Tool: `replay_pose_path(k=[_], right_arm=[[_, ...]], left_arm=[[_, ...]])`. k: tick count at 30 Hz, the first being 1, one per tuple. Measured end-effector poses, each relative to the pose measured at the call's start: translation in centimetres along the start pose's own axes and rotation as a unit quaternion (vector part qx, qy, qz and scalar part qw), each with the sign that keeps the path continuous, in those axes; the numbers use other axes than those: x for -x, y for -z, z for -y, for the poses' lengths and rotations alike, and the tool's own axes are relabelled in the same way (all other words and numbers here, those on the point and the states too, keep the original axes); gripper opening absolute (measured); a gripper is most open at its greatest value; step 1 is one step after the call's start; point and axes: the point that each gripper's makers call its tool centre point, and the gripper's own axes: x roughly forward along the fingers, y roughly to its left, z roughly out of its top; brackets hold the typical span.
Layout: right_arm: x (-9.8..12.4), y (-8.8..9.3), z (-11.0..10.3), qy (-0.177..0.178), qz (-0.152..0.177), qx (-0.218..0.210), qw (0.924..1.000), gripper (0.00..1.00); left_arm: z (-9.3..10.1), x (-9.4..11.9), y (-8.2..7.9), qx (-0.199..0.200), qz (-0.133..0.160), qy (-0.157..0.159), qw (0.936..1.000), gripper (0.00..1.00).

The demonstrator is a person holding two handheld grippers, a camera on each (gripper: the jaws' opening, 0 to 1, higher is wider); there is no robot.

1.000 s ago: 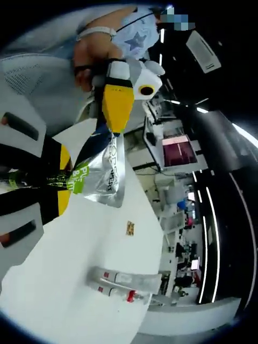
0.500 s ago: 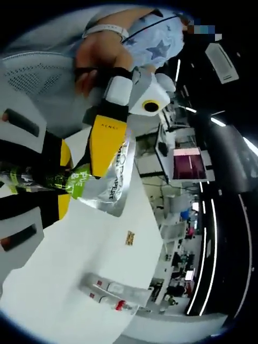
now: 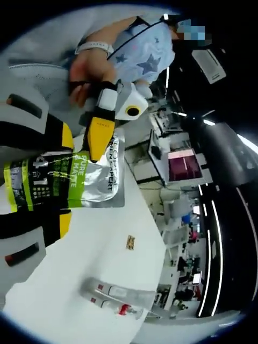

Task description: Arrange the skincare products in the storage area until every visible bottle or jar stands upright without overlapping.

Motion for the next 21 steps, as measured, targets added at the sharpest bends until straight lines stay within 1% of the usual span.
replay_pose_path(k=[1, 3, 4, 5, 6, 7, 8, 9, 10, 11, 12, 13, 14, 15, 16, 17, 18, 19, 20, 21], right_arm=[[0.3, -0.1, 0.1, -0.005, 0.005, -0.01, 0.9999, 0.48], [0.9, -0.3, 0.2, -0.031, 0.02, -0.039, 0.9986, 0.54], [1.3, -0.3, 0.1, -0.054, 0.027, -0.065, 0.9961, 0.58], [1.6, -0.4, 0.1, -0.068, 0.032, -0.09, 0.9932, 0.62], [1.9, -0.4, 0.0, -0.091, 0.038, -0.127, 0.987, 0.66], [2.2, -0.3, 0.0, -0.103, 0.037, -0.148, 0.983, 0.68], [2.5, -0.3, -0.1, -0.117, 0.035, -0.163, 0.9789, 0.68], [2.9, 0.0, -0.5, -0.14, 0.026, -0.174, 0.9745, 0.66], [3.1, 0.2, -0.7, -0.155, 0.023, -0.182, 0.9708, 0.66], [3.3, 0.3, -0.7, -0.166, 0.022, -0.194, 0.9665, 0.65], [3.7, 0.4, -1.5, -0.196, 0.01, -0.22, 0.9557, 0.65], [3.9, 0.3, -2.0, -0.21, 0.008, -0.23, 0.9502, 0.63], [4.1, 0.2, -2.3, -0.221, 0.009, -0.232, 0.9472, 0.58], [4.6, 0.2, -3.2, -0.25, 0.004, -0.231, 0.9402, 0.54], [4.8, 0.4, -3.8, -0.266, -0.006, -0.239, 0.9339, 0.46], [5.2, 0.4, -4.5, -0.286, -0.011, -0.239, 0.9279, 0.38], [5.4, 0.3, -5.0, -0.3, -0.014, -0.238, 0.9236, 0.35], [4.9, 0.7, -4.3, -0.276, -0.02, -0.243, 0.9295, 0.34], [4.9, 0.7, -4.2, -0.276, -0.021, -0.25, 0.9278, 0.33], [4.7, 0.7, -4.0, -0.268, -0.022, -0.256, 0.9285, 0.29]], left_arm=[[0.0, 0.0, 0.0, 0.001, 0.0, 0.001, 1.0, 0.05], [0.2, 0.0, 0.0, 0.005, -0.004, 0.009, 0.9999, 0.04], [0.3, -0.1, 0.0, 0.006, -0.005, 0.015, 0.9999, 0.04], [0.9, -0.2, 0.1, 0.011, -0.01, 0.034, 0.9993, 0.04], [1.1, -0.2, 0.2, 0.013, -0.012, 0.041, 0.999, 0.04], [1.8, -0.4, 0.3, 0.019, -0.019, 0.061, 0.9978, 0.04], [2.5, -0.5, 0.6, 0.022, -0.028, 0.083, 0.9959, 0.04], [2.9, -0.5, 0.7, 0.023, -0.033, 0.097, 0.9945, 0.04], [3.8, -0.6, 1.1, 0.034, -0.049, 0.123, 0.9906, 0.04], [4.3, -0.6, 1.4, 0.034, -0.059, 0.135, 0.9885, 0.04], [4.8, -0.7, 1.6, 0.029, -0.064, 0.15, 0.9862, 0.04], [5.2, -0.7, 1.9, 0.033, -0.072, 0.161, 0.9838, 0.04], [5.6, -0.7, 2.3, 0.035, -0.083, 0.167, 0.9818, 0.04], [5.7, -0.8, 2.7, 0.031, -0.093, 0.171, 0.9804, 0.04], [5.9, -0.7, 3.1, 0.033, -0.104, 0.176, 0.9783, 0.04], [5.6, -0.9, 3.3, 0.033, -0.111, 0.169, 0.9788, 0.04], [5.3, -0.9, 3.5, 0.031, -0.117, 0.162, 0.9793, 0.04], [5.8, -0.5, 3.6, 0.048, -0.125, 0.179, 0.9748, 0.04], [5.3, -0.7, 3.3, 0.038, -0.118, 0.17, 0.9776, 0.04], [5.2, -0.5, 3.2, 0.047, -0.118, 0.172, 0.9768, 0.04]])
